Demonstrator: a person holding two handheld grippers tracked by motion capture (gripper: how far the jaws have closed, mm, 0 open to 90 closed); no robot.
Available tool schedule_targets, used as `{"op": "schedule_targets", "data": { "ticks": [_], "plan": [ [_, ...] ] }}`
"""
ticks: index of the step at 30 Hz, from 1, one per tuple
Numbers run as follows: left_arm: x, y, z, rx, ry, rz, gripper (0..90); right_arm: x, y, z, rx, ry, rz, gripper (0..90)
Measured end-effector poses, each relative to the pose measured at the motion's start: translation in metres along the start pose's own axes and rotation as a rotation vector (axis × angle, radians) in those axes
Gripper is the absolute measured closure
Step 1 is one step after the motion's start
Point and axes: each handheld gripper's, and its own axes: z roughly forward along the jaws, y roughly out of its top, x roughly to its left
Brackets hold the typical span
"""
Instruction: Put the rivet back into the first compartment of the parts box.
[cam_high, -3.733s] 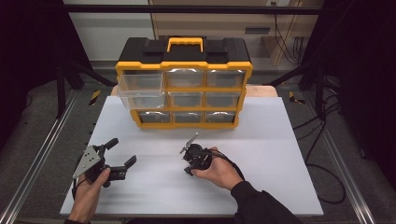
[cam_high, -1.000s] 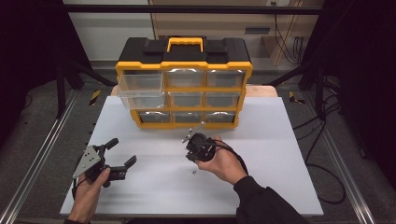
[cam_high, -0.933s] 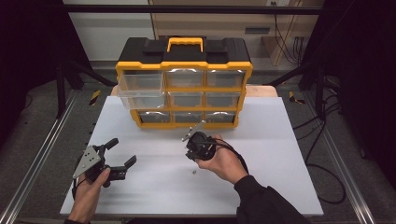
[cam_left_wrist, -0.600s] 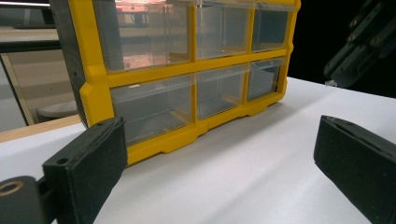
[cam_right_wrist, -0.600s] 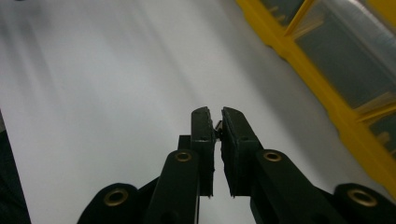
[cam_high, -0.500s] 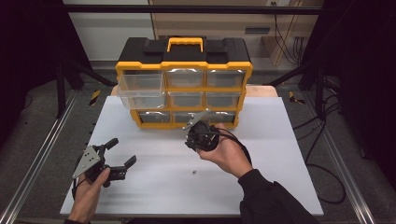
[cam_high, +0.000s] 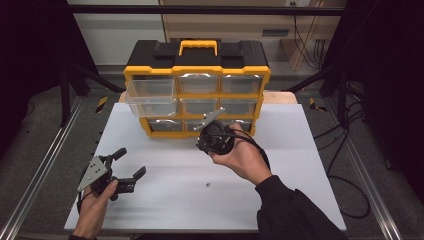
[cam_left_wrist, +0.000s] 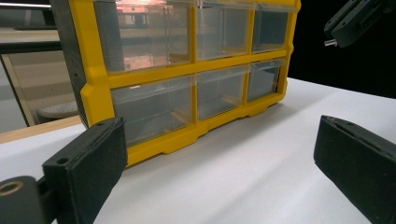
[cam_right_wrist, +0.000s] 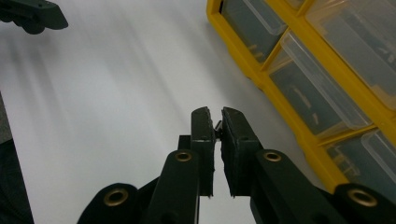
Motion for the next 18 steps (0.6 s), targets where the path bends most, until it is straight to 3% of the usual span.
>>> {"op": "schedule_targets", "data": {
  "ticks": [18],
  "plan": [
    [0.000,0.000,0.000,0.006,0.004,-0.001,2.9,-0.007,0.023,-0.021,-0.044,-0.028,-0.015,83.4]
  ]
}}
